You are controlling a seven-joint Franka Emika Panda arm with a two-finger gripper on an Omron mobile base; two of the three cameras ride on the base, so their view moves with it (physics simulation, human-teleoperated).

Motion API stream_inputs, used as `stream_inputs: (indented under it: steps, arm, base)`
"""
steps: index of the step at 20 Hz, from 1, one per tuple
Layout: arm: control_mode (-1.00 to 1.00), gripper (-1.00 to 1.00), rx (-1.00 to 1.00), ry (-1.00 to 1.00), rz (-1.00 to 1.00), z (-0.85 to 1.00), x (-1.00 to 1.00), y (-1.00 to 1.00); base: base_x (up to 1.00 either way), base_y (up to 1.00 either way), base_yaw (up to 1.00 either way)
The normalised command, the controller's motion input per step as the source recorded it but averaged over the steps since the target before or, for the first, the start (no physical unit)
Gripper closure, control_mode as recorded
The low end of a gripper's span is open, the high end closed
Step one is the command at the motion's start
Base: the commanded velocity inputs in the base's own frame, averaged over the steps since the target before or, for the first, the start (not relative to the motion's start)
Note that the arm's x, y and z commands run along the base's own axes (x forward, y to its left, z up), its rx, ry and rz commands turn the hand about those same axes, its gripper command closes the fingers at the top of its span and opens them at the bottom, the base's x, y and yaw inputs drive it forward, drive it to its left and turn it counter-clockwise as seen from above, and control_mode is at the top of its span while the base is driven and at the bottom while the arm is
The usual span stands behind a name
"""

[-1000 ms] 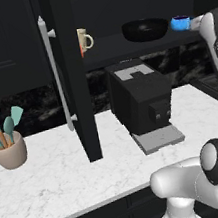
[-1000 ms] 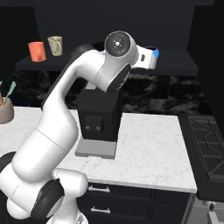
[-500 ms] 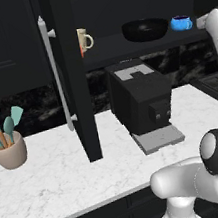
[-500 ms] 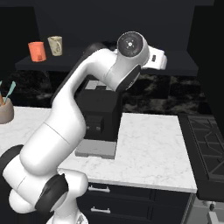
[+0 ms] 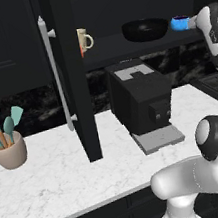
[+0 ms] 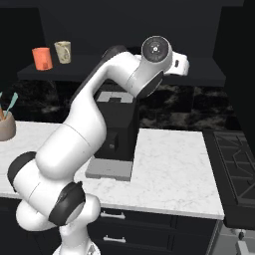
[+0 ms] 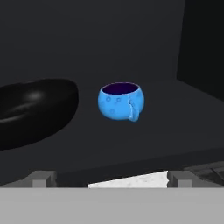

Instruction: Gather all objects into one cabinet and sort the glasses and bowls to opposite sides.

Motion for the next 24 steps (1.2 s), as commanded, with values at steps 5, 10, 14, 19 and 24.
stream_inputs:
  steps: [5, 10, 14, 19, 24]
  arm:
    - [-1.0, -1.0, 0.0, 0.0, 0.05, -0.01, 0.35, 0.0]
    - [-1.0, -1.0, 0.0, 0.0, 0.02, -0.01, 0.46, 0.0]
    - [-1.0, -1.0, 0.0, 0.0, 0.01, 0.0, 0.4, 0.0]
    - [-1.0, -1.0, 0.0, 0.01, 0.0, 0.0, 0.36, 0.0]
    - [-1.0, -1.0, 0.0, 0.0, 0.0, 0.0, 0.35, -0.01]
  base:
    - [0.0, 0.0, 0.0]
    - [0.0, 0.0, 0.0]
    - [0.0, 0.0, 0.0]
    - [0.0, 0.0, 0.0]
    - [0.0, 0.0, 0.0]
